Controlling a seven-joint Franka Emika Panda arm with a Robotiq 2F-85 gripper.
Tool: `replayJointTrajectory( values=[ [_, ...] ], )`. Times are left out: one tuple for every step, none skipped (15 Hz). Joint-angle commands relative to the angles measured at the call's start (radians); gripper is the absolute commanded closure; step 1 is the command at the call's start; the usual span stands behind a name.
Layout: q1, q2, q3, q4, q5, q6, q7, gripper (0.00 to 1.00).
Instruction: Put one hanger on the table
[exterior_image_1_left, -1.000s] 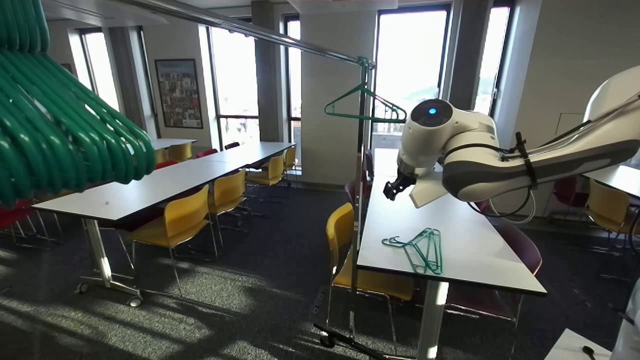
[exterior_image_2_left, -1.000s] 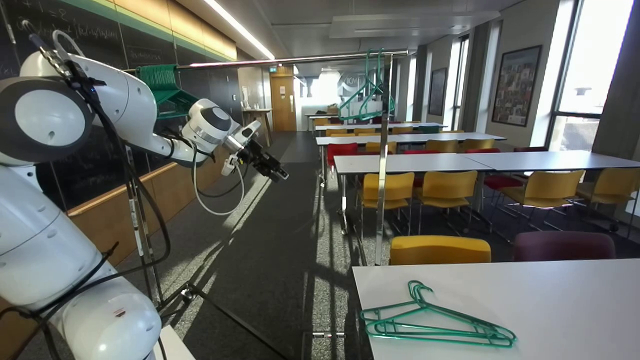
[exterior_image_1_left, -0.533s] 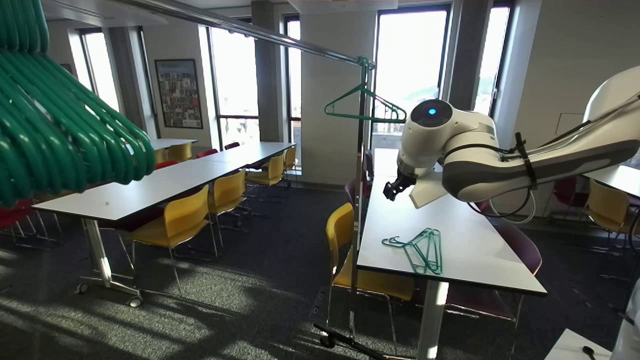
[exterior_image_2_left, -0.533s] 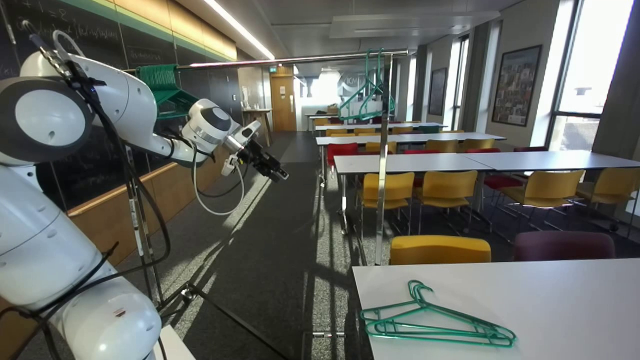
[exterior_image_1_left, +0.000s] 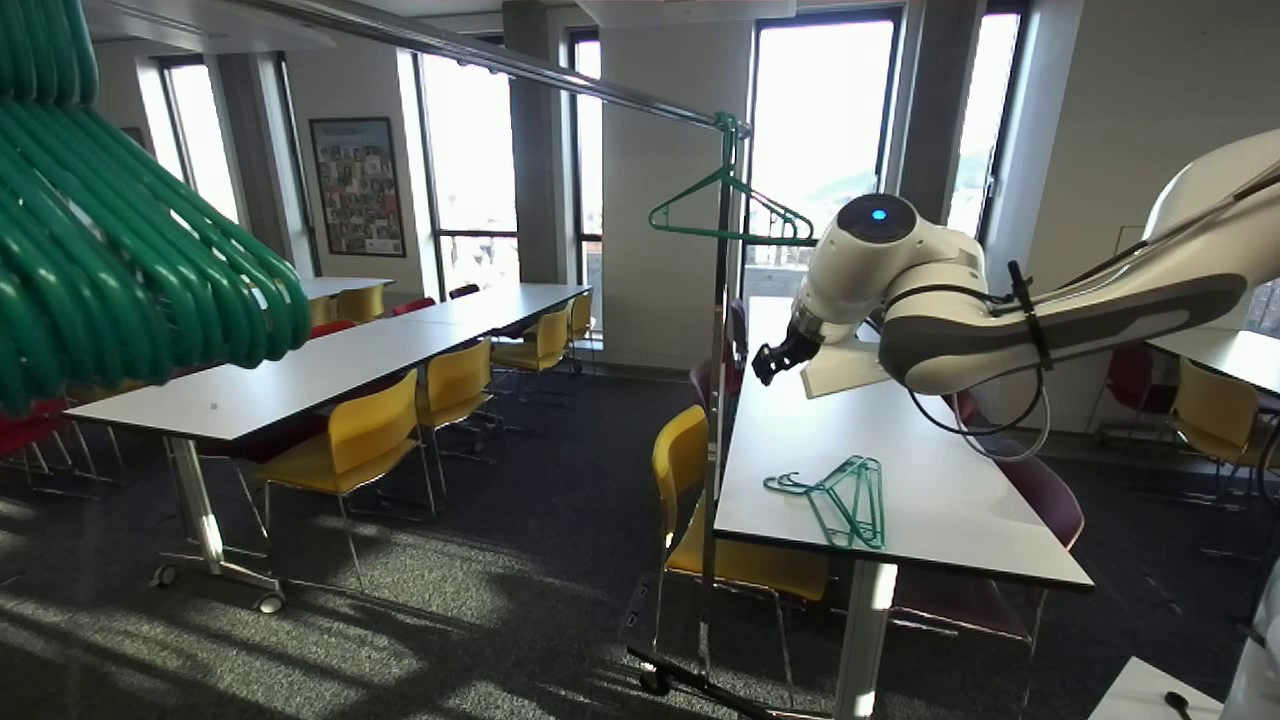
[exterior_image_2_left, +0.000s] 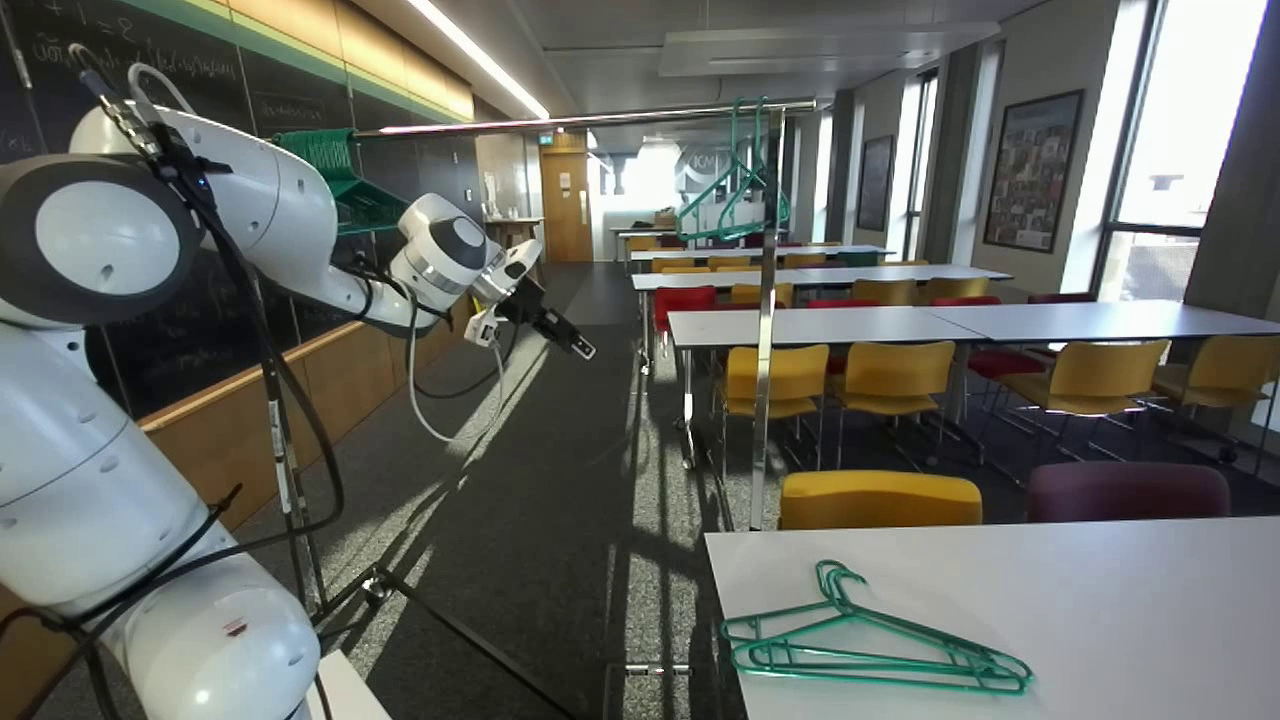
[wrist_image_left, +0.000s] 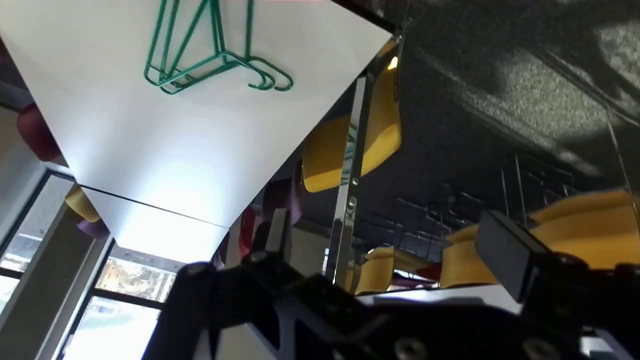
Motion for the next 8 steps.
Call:
replayJointTrajectory(
  values=[
    [-0.078, 0.003, -0.04, 0.006, -0.082, 0.206, 0.094, 0.0],
    [-0.107, 0.008, -0.044, 0.012, -0.143, 0.27, 0.109, 0.0],
    [-0.134, 0.012, -0.046, 0.024, -0.207, 0.319, 0.126, 0.0],
    [-0.159, 0.017, -0.047, 0.035, -0.278, 0.364, 0.152, 0.0],
    [-0.18, 0.021, -0.046, 0.048, -0.354, 0.394, 0.177, 0.0],
    [-0.201, 0.025, -0.04, 0.064, -0.429, 0.415, 0.197, 0.0],
    [-0.219, 0.03, -0.034, 0.081, -0.506, 0.433, 0.226, 0.0],
    [-0.234, 0.035, -0.027, 0.099, -0.59, 0.447, 0.271, 0.0]
  ],
)
